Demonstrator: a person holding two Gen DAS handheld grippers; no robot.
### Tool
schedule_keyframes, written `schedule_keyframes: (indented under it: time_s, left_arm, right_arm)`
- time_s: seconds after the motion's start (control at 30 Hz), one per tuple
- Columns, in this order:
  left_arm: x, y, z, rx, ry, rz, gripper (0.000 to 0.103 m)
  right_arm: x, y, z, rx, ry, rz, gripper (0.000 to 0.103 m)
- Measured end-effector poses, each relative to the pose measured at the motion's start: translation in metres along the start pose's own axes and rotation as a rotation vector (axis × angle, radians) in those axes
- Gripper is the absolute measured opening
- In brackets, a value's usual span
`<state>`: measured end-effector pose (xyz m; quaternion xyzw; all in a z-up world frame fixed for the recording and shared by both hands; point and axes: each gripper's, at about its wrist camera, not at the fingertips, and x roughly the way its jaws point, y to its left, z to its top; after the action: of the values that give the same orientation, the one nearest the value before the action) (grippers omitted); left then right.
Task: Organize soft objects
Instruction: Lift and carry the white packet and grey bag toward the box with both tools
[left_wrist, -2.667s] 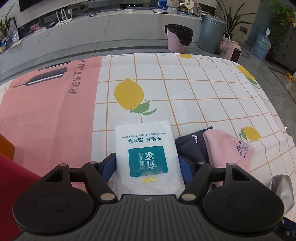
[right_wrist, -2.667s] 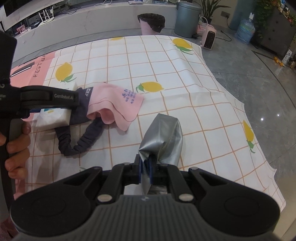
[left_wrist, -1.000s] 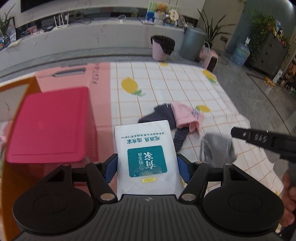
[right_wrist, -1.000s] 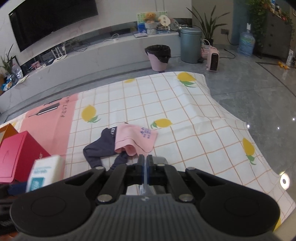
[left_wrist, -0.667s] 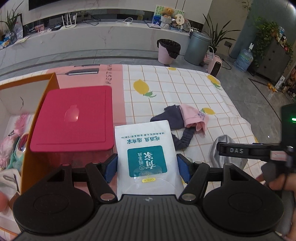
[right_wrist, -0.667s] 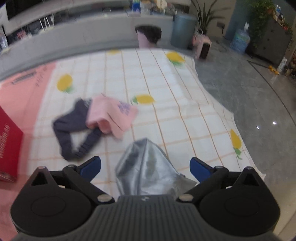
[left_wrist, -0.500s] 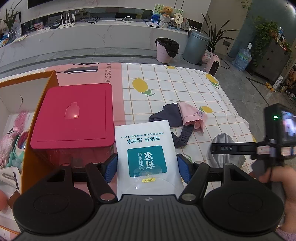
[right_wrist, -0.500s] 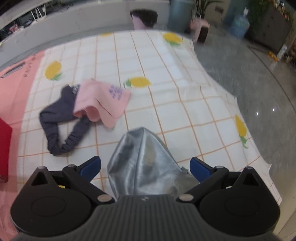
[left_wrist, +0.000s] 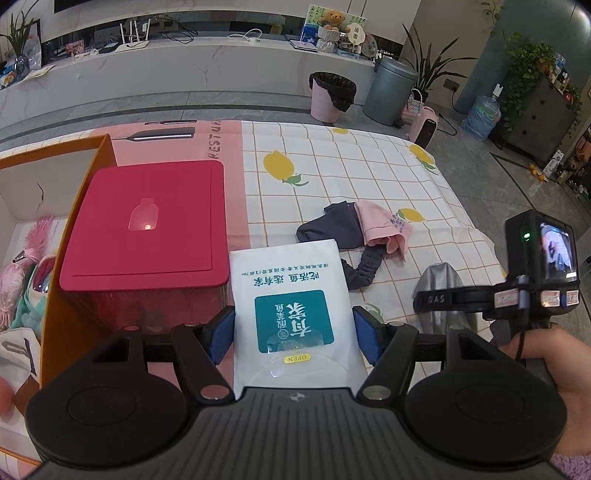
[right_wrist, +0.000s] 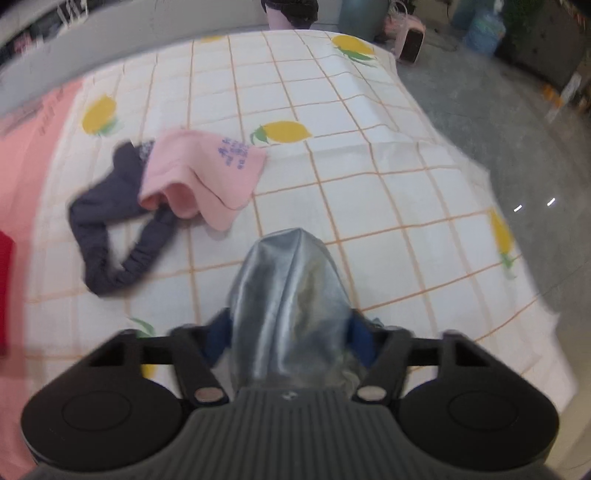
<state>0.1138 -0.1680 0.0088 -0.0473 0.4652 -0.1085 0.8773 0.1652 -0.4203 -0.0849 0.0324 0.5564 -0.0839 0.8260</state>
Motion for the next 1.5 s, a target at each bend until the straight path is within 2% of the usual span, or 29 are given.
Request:
schedule_keyframes:
  time_s: [0.03,0.07,0.13,0.2,0.33,0.6,0.8,0.97,1.03,1.1,1.17,1.23,1.4,1.5]
  left_arm:
    - [0.000,0.000,0.000,0.000,0.001,-0.001,0.077]
    - [-0.001,0.000,-0.001,0.001,0.000,-0.001,0.077]
    - [-0.003,-0.001,-0.002,0.005,-0.002,-0.003,0.077]
    - [-0.006,-0.001,-0.003,0.006,-0.004,-0.011,0.077]
    - [-0.016,0.004,0.000,0.003,-0.012,-0.031,0.077]
    - [-0.057,0.021,0.016,-0.001,-0.073,-0.076,0.076]
    - [-0.092,0.040,0.032,0.017,-0.156,-0.027,0.076]
    - [-0.112,0.077,0.040,0.001,-0.211,0.056,0.076]
    - [-0.118,0.096,0.043,-0.013,-0.231,0.084,0.076]
    - [-0.122,0.117,0.048,-0.020,-0.256,0.114,0.076]
    - [-0.121,0.140,0.052,-0.002,-0.265,0.098,0.076]
    - [-0.113,0.162,0.054,-0.021,-0.249,0.091,0.076]
    - [-0.086,0.204,0.055,-0.051,-0.223,0.156,0.076]
    - [-0.074,0.226,0.056,-0.063,-0.236,0.127,0.076]
  right_arm:
    - [0.000,-0.004,0.000,0.024,0.002,0.029,0.041]
    - [-0.002,-0.005,0.001,0.033,-0.005,0.036,0.025]
    - [-0.005,-0.003,0.000,0.030,-0.014,0.043,0.010]
    - [-0.009,-0.002,-0.001,0.032,-0.027,0.043,0.004]
    - [-0.028,-0.004,-0.001,0.049,-0.082,0.078,0.002]
    - [-0.100,0.007,0.006,0.047,-0.296,0.133,0.003]
    - [-0.144,0.035,0.005,0.026,-0.422,0.209,0.003]
    - [-0.173,0.073,0.003,-0.003,-0.509,0.310,0.003]
    - [-0.184,0.089,0.002,-0.012,-0.545,0.367,0.003]
    - [-0.192,0.102,0.002,0.005,-0.567,0.479,0.004]
    - [-0.197,0.118,0.002,0.017,-0.575,0.607,0.004]
    - [-0.200,0.139,0.000,-0.008,-0.587,0.698,0.004]
    - [-0.194,0.195,-0.007,-0.082,-0.563,0.860,0.006]
    - [-0.183,0.232,-0.004,-0.123,-0.523,0.905,0.006]
